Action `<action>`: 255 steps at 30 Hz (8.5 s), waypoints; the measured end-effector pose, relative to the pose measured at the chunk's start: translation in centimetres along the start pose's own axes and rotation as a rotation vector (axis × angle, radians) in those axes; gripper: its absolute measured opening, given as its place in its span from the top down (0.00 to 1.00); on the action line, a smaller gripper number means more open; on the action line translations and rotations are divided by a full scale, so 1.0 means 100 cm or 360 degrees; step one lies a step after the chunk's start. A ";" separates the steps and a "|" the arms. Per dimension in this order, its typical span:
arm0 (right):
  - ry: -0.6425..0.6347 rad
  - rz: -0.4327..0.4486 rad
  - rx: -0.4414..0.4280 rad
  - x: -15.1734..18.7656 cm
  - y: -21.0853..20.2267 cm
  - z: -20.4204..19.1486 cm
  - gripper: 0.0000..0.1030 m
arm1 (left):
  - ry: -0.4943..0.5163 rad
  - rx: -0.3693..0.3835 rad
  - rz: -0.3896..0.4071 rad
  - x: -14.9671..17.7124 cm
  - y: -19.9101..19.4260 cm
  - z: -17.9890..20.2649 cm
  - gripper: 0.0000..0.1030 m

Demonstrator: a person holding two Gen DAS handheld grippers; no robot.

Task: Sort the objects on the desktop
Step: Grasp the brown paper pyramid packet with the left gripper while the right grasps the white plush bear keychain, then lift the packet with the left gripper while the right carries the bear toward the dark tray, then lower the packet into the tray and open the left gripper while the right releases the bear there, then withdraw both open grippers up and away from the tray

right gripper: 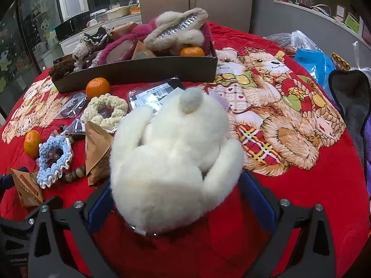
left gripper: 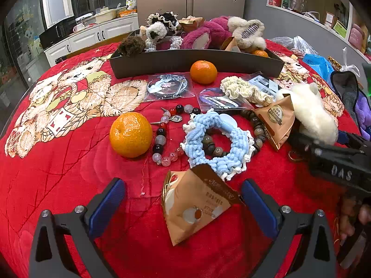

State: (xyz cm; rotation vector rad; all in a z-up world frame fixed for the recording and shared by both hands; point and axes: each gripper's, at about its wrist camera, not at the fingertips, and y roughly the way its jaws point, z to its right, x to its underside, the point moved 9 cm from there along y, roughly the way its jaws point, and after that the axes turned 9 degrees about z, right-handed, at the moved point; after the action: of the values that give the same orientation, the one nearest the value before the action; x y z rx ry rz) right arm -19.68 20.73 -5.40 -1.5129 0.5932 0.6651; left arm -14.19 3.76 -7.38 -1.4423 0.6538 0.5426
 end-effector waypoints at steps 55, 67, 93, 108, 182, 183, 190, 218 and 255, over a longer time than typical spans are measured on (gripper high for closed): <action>0.0191 0.0458 -0.0249 -0.021 -0.074 0.011 0.66 | -0.0032 0.0098 0.0376 -0.018 -0.063 -0.001 0.50; 0.0197 0.0656 -0.0360 -0.040 -0.112 -0.001 0.67 | -0.0062 0.0113 0.0505 -0.034 -0.086 -0.007 0.50; 0.0022 0.0777 -0.0486 -0.077 -0.156 -0.077 0.67 | -0.0117 0.0184 0.0581 -0.097 -0.107 -0.028 0.50; 0.0074 0.0808 -0.0445 -0.199 -0.115 -0.073 0.67 | -0.0068 0.0138 0.0621 -0.210 -0.054 -0.040 0.50; 0.0118 0.0876 -0.0514 -0.274 0.019 -0.087 0.00 | -0.0025 0.0008 0.0459 -0.272 0.089 -0.088 0.23; 0.0134 0.0868 -0.0520 -0.272 0.018 -0.085 0.00 | -0.0020 0.0001 0.0465 -0.273 0.088 -0.088 0.23; 0.0151 0.0831 -0.0476 -0.272 0.020 -0.079 0.00 | -0.0029 -0.0006 0.0473 -0.278 0.080 -0.094 0.23; -0.0066 0.1350 -0.0370 -0.284 -0.136 -0.101 0.00 | -0.0149 0.0021 0.0763 -0.301 -0.043 -0.095 0.18; 0.0119 0.1048 -0.0475 -0.139 -0.211 -0.050 0.00 | -0.0195 0.0274 0.0785 -0.112 -0.132 -0.072 0.01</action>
State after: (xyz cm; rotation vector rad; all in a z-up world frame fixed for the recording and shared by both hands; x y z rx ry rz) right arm -13.94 16.38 19.32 -1.6207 1.1077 1.2461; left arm -13.61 -3.73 9.78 -1.0747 0.9404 0.9265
